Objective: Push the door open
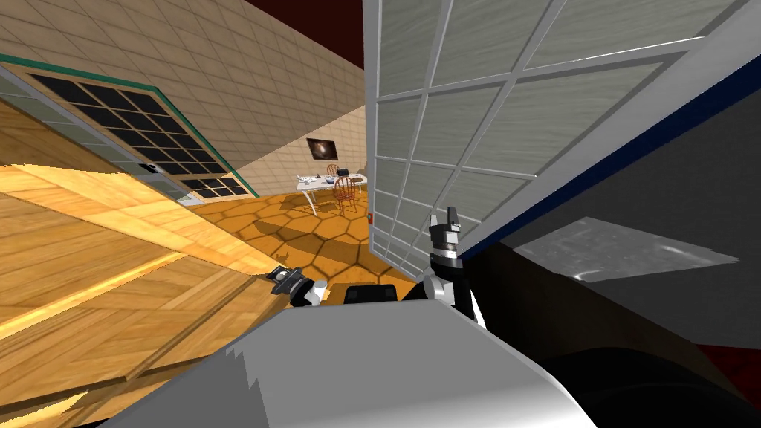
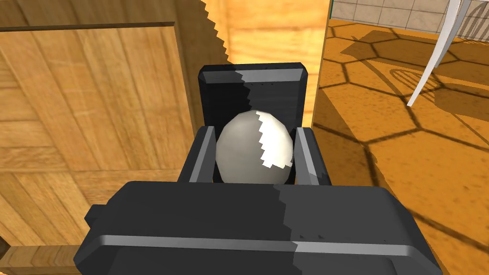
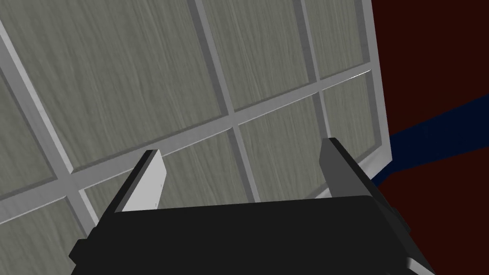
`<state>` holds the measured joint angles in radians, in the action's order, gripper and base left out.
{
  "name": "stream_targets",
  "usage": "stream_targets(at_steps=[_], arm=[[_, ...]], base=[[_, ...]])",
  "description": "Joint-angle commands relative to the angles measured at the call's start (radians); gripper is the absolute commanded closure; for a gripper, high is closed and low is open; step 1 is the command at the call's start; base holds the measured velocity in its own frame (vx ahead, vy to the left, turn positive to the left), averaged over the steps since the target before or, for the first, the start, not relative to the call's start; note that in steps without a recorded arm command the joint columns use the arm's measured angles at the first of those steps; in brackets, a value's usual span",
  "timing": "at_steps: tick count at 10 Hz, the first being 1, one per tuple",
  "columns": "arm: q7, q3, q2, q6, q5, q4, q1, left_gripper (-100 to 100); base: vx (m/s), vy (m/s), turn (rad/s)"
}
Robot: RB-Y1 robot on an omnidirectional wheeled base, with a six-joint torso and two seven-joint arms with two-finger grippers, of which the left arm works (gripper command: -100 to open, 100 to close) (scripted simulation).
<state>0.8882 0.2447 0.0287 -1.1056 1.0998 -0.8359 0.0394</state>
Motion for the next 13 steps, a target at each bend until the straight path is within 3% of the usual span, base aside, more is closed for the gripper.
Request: stream_targets(at_steps=[1,4,5,6,9,13], arm=[[-0.003,0.013,-0.005,-0.028,0.008,0.009,-0.007,100],[-0.022,0.043,-0.032,-0.061,0.036,0.017,-0.016,100],[-0.013,0.035,-0.030,-0.054,0.030,0.027,-0.018,100],[-0.022,0.053,-0.008,-0.071,0.048,0.025,-0.019,100],[-0.032,0.077,0.006,-0.092,0.074,0.025,-0.020,100],[-0.049,0.118,-0.009,-0.126,0.119,0.025,-0.021,100]], base=[[0.105,0.132,0.007],[0.104,0.146,-0.010],[0.061,0.068,0.007],[0.074,0.117,0.018],[0.121,0.146,0.034],[0.141,0.203,0.042]])
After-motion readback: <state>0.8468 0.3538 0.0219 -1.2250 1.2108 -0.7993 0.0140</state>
